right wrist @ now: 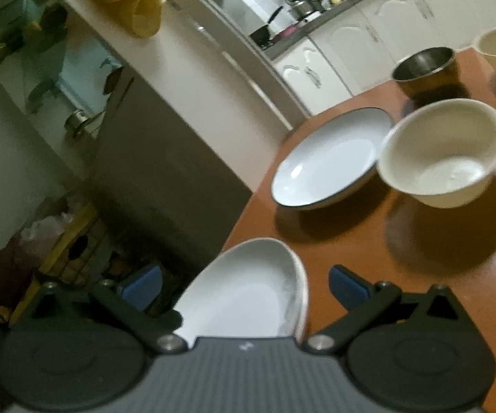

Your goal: Organize plates and bowls

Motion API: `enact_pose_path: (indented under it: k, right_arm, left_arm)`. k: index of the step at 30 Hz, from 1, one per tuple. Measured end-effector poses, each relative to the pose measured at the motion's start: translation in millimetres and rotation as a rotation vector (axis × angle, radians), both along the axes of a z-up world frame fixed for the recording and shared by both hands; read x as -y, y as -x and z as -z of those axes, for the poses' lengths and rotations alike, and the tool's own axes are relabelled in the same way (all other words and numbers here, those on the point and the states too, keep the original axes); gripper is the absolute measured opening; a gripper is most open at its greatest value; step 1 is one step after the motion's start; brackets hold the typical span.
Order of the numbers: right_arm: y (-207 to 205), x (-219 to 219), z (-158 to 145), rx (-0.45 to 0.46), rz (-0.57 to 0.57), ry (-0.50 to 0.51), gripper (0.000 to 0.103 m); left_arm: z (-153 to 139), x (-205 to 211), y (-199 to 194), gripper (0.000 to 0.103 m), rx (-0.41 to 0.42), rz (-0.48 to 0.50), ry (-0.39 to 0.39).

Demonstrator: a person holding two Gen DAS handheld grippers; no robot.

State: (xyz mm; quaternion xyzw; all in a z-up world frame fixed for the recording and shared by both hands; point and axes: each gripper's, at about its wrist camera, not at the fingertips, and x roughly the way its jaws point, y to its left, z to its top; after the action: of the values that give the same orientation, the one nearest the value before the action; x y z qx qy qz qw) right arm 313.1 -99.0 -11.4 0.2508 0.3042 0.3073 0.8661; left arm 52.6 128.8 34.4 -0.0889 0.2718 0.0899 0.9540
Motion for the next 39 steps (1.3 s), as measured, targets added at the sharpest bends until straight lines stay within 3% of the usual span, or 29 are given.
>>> enact_pose_path:
  k: [2, 8, 30, 39]
  right_arm:
    - [3, 5, 1, -0.002, 0.012, 0.000, 0.103]
    - [12, 17, -4, 0.020, 0.039, 0.025, 0.103]
    - [30, 76, -20, 0.055, 0.148, 0.076, 0.103]
    - [9, 96, -44, 0.060, 0.150, 0.031, 0.103]
  left_arm:
    - [-1, 4, 0, 0.098, 0.002, 0.005, -0.009]
    - [-6, 19, -2, 0.103, -0.012, 0.040, -0.042]
    - [-20, 42, -9, 0.103, -0.029, 0.100, -0.048]
    - [-24, 34, -36, 0.103, -0.028, 0.126, 0.029]
